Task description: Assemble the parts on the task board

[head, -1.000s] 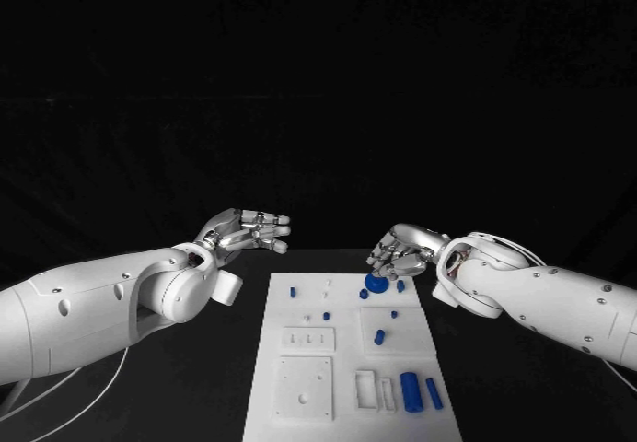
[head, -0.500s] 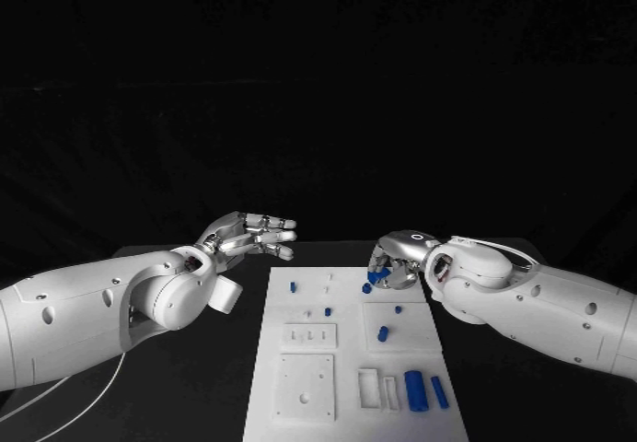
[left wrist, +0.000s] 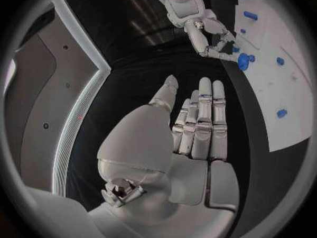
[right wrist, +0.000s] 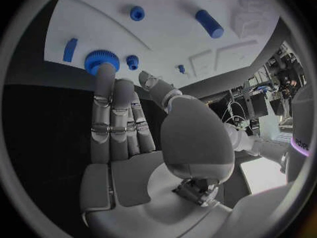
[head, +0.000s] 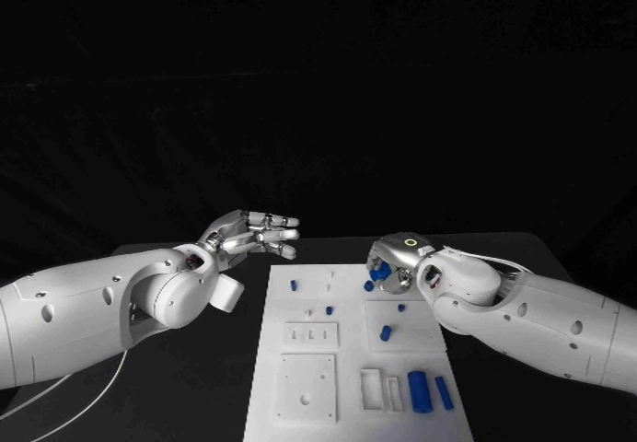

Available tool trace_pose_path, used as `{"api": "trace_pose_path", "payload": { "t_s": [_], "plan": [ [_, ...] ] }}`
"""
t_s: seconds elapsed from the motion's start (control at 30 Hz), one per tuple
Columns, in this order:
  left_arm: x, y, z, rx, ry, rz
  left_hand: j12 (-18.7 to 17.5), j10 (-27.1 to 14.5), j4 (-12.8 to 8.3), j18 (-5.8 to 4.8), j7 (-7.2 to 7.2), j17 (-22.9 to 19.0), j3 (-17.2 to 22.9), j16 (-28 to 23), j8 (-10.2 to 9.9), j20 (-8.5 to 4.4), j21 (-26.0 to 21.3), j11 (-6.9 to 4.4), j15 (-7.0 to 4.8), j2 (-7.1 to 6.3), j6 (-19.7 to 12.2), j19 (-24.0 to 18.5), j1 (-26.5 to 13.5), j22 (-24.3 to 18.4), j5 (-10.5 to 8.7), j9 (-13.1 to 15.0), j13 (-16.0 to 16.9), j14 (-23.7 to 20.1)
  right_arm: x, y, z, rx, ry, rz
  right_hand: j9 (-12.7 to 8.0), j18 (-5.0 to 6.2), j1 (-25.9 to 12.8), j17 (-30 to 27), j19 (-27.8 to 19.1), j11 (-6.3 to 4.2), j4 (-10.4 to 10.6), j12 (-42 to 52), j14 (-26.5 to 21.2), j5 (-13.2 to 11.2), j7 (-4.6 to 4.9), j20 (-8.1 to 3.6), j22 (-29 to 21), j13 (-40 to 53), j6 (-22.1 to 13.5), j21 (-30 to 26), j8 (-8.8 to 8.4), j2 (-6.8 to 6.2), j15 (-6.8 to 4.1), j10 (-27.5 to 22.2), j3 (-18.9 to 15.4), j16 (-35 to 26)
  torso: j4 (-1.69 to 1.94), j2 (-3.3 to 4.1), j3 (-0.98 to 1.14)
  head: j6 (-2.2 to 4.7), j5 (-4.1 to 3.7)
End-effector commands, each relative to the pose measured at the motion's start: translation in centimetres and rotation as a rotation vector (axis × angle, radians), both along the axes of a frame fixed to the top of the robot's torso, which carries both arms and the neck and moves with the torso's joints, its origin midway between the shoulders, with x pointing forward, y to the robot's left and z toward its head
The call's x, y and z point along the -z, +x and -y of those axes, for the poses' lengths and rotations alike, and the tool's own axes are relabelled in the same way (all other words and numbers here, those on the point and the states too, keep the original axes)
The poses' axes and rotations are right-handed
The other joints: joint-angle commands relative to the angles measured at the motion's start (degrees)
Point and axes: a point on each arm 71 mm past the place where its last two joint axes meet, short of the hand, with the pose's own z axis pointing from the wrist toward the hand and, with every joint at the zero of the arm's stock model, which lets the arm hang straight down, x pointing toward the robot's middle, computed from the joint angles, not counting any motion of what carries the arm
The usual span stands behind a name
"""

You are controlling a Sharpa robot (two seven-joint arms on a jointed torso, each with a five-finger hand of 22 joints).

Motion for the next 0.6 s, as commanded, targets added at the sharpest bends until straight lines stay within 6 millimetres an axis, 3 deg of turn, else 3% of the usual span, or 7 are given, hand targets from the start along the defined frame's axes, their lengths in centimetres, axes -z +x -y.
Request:
{"api": "trace_pose_path", "payload": {
  "t_s": [0.03,0.23,0.43,0.6],
  "plan": [
    [-0.1,0.0,0.3,0.015,-0.008,-0.007,-0.2,-0.6,0.1,-0.07,0.05,-0.1,-0.5,0.3,0.1,-0.1,-0.3,-0.01,0.3,0.53,-0.3,0.4,-0.2,-0.2,0.1,-0.1,0.1,0.0,0.0,0.1,0.1,0.017,-0.021,0.05,0.1,0.46,0.1,-0.1,-0.4,0.13,0.3,0.0,-0.4,-0.2,-0.04,0.05,0.8,0.0,0.4,0.1,-0.02,-0.56,0.09,0.3,0.2,0.5,-0.06,0.6,0.14,-0.03,-0.21],
    [-0.1,0.1,0.5,0.015,-0.003,-0.013,-0.2,-0.6,0.4,-0.09,0.07,-0.1,-0.6,0.3,0.1,-0.07,-0.5,0.01,0.32,0.53,-0.6,0.5,-0.3,-0.6,0.11,-0.1,0.1,0.0,0.2,0.4,0.1,0.018,-0.021,0.053,0.1,0.54,0.1,-0.3,-0.3,0.06,0.7,0.0,-0.6,-0.4,-0.06,0.02,2.1,0.0,0.7,-0.4,0.0,-0.58,0.04,0.5,0.9,1.0,-0.03,0.96,0.08,0.18,-0.04],
    [0.0,0.3,0.3,-0.001,0.008,-0.018,-0.2,-1.8,0.2,0.04,0.36,-0.1,-0.6,0.1,-0.1,0.01,-0.5,0.34,0.51,0.23,-3.0,0.8,0.2,-0.8,0.09,-0.2,0.1,-0.3,0.6,0.4,-0.1,0.008,-0.018,0.043,0.1,0.48,0.0,-0.2,-0.2,-0.15,0.7,0.0,-0.6,-0.4,-0.19,-0.09,3.4,0.0,1.2,-0.3,-0.01,-0.44,-0.07,1.3,2.1,1.6,0.12,1.56,0.06,0.26,-0.04],
    [0.1,0.3,0.2,-0.006,0.012,-0.022,-0.2,-1.8,0.2,0.11,0.37,-0.1,-0.6,0.1,-0.1,0.07,-0.5,0.35,0.52,0.32,-3.0,0.7,0.4,-1.0,0.11,-0.2,0.1,-0.4,1.2,0.4,0.0,0.008,-0.02,0.026,0.1,0.54,-0.1,-0.3,-0.2,-0.15,0.8,0.0,-0.7,-0.5,-0.14,-0.13,4.6,0.0,1.2,-0.7,-0.01,-0.33,-0.09,1.3,2.3,2.1,0.37,1.85,0.01,0.15,-0.26]
  ]
}}
